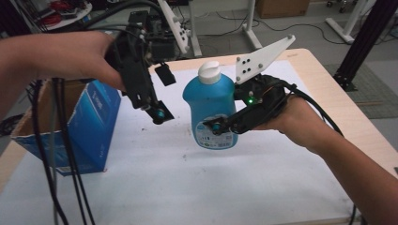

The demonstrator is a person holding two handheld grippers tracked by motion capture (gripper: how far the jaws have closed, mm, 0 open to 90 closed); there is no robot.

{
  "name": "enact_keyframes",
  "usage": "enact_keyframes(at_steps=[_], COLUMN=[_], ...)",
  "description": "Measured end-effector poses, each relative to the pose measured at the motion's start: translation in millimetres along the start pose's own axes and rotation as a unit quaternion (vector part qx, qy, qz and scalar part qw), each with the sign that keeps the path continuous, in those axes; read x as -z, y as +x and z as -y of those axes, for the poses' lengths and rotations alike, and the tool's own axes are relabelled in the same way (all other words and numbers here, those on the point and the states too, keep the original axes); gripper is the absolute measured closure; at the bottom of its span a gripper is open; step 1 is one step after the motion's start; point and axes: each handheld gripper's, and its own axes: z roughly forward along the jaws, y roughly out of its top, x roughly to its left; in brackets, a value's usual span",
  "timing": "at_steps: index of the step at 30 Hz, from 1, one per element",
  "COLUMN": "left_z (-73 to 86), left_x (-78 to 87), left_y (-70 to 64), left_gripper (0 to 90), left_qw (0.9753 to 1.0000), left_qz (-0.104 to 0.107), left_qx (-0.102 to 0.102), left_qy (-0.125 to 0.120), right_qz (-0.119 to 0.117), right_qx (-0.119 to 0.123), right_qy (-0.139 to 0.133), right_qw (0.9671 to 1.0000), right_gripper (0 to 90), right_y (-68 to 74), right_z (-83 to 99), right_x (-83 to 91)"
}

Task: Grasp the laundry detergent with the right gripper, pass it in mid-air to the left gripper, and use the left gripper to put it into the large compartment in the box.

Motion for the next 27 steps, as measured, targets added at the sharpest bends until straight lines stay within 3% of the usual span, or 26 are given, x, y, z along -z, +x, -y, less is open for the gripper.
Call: enact_keyframes(at_steps=[13,27], left_z=[-6.9,-14.0], left_x=[-0.7,-1.1], left_y=[-1.5,-3.5], left_gripper=[1.7,1.7], left_qw=[0.9999,0.9999], left_qz=[-0.004,-0.009], left_qx=[-0.008,-0.014], left_qy=[-0.004,-0.003], right_qz=[-0.017,-0.031], right_qx=[0.017,0.018], right_qy=[0.023,0.035], right_qw=[0.9994,0.9987], right_gripper=[46.1,46.1], right_y=[0.1,2.6], right_z=[-19.0,-23.9], right_x=[-27.4,-39.8])
